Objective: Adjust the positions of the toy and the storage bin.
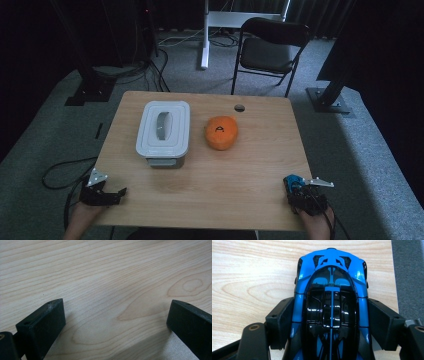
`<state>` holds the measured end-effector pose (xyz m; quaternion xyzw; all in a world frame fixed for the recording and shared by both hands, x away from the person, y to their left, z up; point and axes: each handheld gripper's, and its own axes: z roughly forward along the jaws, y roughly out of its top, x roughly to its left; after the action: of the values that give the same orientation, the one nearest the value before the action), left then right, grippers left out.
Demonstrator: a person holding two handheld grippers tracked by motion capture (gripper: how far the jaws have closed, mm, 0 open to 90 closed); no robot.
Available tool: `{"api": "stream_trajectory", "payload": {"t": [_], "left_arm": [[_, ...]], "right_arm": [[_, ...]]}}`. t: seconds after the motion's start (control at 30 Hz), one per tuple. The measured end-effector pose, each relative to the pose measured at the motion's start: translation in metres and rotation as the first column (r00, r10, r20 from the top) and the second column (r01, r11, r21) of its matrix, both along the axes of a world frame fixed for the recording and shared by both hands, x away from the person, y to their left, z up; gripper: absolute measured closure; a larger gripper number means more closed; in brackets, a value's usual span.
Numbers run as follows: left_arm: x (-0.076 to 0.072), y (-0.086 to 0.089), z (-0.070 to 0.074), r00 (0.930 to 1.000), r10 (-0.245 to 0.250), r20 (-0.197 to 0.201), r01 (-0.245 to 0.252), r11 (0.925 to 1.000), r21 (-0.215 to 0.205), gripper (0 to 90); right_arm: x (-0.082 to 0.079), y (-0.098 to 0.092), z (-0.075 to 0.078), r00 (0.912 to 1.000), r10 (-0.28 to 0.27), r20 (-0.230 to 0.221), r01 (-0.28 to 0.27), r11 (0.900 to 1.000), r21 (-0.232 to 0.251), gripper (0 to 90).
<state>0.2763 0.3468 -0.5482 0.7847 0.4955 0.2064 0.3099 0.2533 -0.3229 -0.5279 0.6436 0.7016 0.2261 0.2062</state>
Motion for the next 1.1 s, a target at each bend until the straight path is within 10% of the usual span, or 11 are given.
{"api": "stream_trajectory", "payload": {"t": [1.1], "left_arm": [[0.000, 0.000, 0.000, 1.0000, 0.001, -0.001, -0.001, 1.0000, 0.000, 2.3]], "right_arm": [[0.049, -0.002, -0.004, 0.9997, 0.022, 0.001, -0.022, 1.000, 0.002, 26.1]]}}
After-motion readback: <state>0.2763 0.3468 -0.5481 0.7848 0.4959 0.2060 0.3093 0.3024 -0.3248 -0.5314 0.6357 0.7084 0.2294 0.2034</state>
